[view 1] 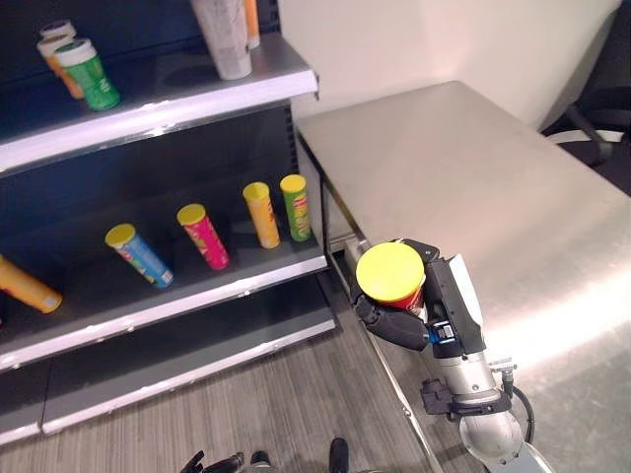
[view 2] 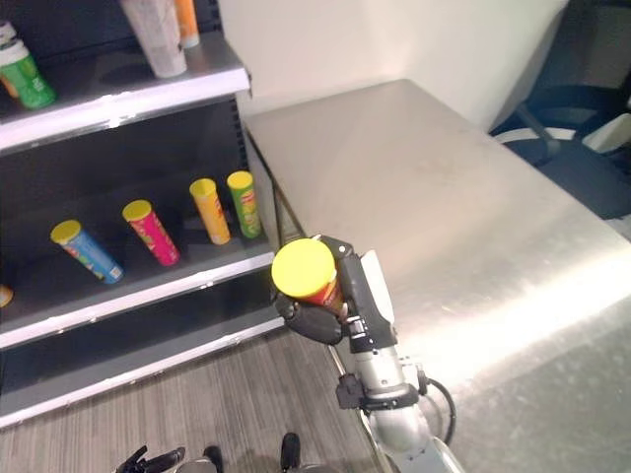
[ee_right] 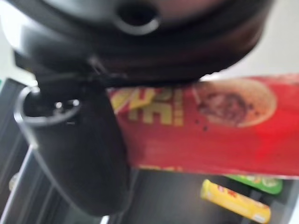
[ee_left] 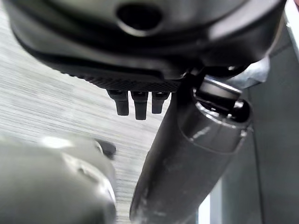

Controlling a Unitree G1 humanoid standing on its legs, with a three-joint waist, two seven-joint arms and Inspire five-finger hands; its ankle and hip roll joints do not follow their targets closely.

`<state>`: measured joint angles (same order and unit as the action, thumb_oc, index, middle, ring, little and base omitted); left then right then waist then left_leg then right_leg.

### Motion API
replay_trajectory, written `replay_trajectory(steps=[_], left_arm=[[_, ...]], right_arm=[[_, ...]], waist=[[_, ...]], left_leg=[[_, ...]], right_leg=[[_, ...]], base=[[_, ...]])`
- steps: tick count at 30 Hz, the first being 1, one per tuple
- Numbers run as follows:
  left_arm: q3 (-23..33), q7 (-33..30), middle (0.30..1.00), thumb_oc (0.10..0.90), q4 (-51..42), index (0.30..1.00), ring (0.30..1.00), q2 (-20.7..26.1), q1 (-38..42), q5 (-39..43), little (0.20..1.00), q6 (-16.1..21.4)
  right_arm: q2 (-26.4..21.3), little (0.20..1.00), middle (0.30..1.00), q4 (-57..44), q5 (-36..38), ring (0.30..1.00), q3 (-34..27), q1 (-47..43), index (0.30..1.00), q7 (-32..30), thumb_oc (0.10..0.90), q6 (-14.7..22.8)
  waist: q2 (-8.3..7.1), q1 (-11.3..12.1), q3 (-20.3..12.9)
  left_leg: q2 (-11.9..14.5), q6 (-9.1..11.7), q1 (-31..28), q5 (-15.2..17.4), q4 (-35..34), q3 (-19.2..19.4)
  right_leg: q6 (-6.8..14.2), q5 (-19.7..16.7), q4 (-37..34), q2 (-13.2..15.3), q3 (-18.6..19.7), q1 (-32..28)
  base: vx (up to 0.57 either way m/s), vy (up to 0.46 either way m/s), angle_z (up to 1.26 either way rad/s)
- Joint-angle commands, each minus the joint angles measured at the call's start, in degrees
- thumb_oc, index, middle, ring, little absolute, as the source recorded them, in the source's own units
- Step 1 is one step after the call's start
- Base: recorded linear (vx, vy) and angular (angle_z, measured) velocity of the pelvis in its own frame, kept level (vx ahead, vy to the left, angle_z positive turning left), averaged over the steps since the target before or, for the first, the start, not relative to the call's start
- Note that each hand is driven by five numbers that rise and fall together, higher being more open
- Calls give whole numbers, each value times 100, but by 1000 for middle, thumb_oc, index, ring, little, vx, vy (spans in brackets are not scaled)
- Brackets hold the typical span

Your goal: Put the goods on the table back onto the shelves and tidy them up.

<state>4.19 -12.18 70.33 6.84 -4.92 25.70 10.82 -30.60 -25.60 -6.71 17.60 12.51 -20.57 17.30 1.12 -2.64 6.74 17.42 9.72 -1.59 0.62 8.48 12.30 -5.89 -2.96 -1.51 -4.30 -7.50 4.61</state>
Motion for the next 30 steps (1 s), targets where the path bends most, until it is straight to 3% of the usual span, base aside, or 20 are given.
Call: replay_trajectory(steps=[1,2,4,6,8,11,12,13,14,16,17,18,20,21,23,26,27,28,30], left_arm=[[-269,-187,900,800,59,900,900,-86,-10,-406,900,124],[-236,-233,900,800,82,900,900,-75,-47,-433,900,138],[-203,-249,900,800,78,900,900,-78,-97,-377,900,139],[-194,-261,900,800,71,900,900,-78,-112,-359,900,139],[-190,-327,900,800,36,900,900,-87,-129,-368,900,172],[-212,-337,900,800,-13,900,900,-94,-94,-332,900,200],[-253,-303,900,800,-29,900,900,-87,-65,-354,900,196],[-251,-303,900,800,-28,900,900,-85,-59,-354,900,196],[-366,-303,900,800,-104,900,900,-11,74,-584,900,141],[-450,-326,900,800,-134,900,900,56,177,-819,900,116],[-597,-369,900,800,-195,900,900,163,376,-982,900,136],[-619,-386,900,800,-261,900,900,229,429,-1073,900,130],[-608,-439,900,800,-389,900,900,354,430,-1099,900,115],[-607,-439,900,800,-392,900,900,356,428,-1099,900,113],[-679,-373,900,800,-514,900,900,455,395,-1164,900,115],[-822,-187,900,800,-516,900,900,558,365,-1483,900,59],[-927,-23,900,800,-406,900,900,587,310,-1727,900,1],[-925,39,900,800,-336,900,900,540,301,-1743,900,-17],[-1007,107,900,800,-328,900,900,419,277,-1806,900,20]], right_arm=[[177,300,300,-658,-171,300,-376,-139,300,-239,400,553],[149,300,300,-624,-248,300,-400,-128,300,-329,400,545],[168,300,300,-560,-289,300,-414,-117,300,-413,400,525],[179,300,300,-547,-286,300,-409,-110,300,-425,400,519],[180,300,300,-530,-325,300,-400,-117,300,-526,400,535],[198,300,300,-480,-329,300,-367,-205,300,-574,400,483],[218,300,300,-457,-330,300,-394,-249,300,-560,400,476],[221,300,300,-457,-330,300,-395,-254,300,-559,400,475],[234,300,300,-420,-395,300,-487,-292,300,-607,400,438],[257,300,300,-381,-505,300,-567,-317,300,-658,400,370],[396,300,300,-353,-576,300,-636,-371,300,-696,400,296],[492,300,300,-306,-495,300,-642,-373,300,-656,400,252],[646,300,300,-305,-361,300,-593,-491,300,-562,400,204],[648,300,300,-306,-360,300,-593,-491,300,-560,400,203],[714,300,300,-312,-286,300,-623,-474,300,-505,400,230],[684,300,300,-364,-225,300,-826,-304,300,-434,400,243],[588,300,300,-415,-169,300,-967,-100,300,-303,400,310],[488,300,300,-399,-202,300,-1030,53,300,-306,400,348],[445,300,300,-454,-350,300,-1079,247,300,-302,400,362]], waist=[[56,-121,-316],[126,-121,-317],[156,-106,-310],[168,-82,-302],[205,-19,-283],[229,41,-239],[239,17,-184],[228,12,-202],[243,15,-157],[236,12,-158],[152,3,-146],[106,-24,-160],[37,-38,-138],[29,-27,-137],[35,-103,-88],[88,-172,-19],[167,-260,-87],[175,-288,-128],[151,-278,-156]], left_leg=[[-59,-293,-73,-353,-186,188],[181,-162,-90,-673,-259,162],[403,-86,17,-901,-351,33],[481,-52,51,-955,-411,-30],[593,74,193,-956,-621,-381],[514,113,493,-867,-567,-793],[453,166,620,-475,-425,-809],[438,160,657,-495,-427,-817],[274,156,722,-127,-485,-590],[102,125,760,-25,-625,-498],[-329,-30,910,102,-738,-454],[-529,-143,914,151,-841,-418],[-778,-287,787,155,-1074,-182],[-784,-289,775,150,-1088,-167],[-937,-435,636,162,-1241,-29],[-1113,-630,499,195,-1315,-48],[-1259,-789,478,237,-1348,52],[-1430,-866,479,299,-1348,45],[-1602,-933,437,370,-1348,-53]], right_leg=[[967,847,497,876,469,-174],[1020,814,454,989,385,-107],[1104,759,340,1110,337,-62],[1152,724,291,1166,355,-55],[1311,573,73,1320,431,25],[1417,399,-114,1415,504,117],[1547,206,-283,1608,613,164],[1550,186,-288,1621,612,195],[1663,17,-349,1863,605,316],[1764,-145,-349,2039,615,461],[1891,-552,-349,2376,609,746],[1925,-802,-349,2497,663,890],[1925,-1232,-349,2551,644,1119],[1929,-1235,-349,2554,660,1126],[1911,-1311,-261,2419,633,1120],[1765,-758,188,1778,1361,1058],[1509,162,585,913,1570,882],[1398,531,816,334,1723,741],[1206,735,917,26,1892,602]], base=[[-17,240,45],[-28,324,55],[-19,284,51],[17,263,26],[27,471,24],[-1,372,-1],[-9,297,-28],[-15,667,-25],[-31,372,-16],[-52,561,26],[-48,750,45],[-29,691,27],[33,399,4],[21,287,-28],[35,317,-63],[53,456,-11],[52,630,5],[46,563,-5],[75,177,0]])
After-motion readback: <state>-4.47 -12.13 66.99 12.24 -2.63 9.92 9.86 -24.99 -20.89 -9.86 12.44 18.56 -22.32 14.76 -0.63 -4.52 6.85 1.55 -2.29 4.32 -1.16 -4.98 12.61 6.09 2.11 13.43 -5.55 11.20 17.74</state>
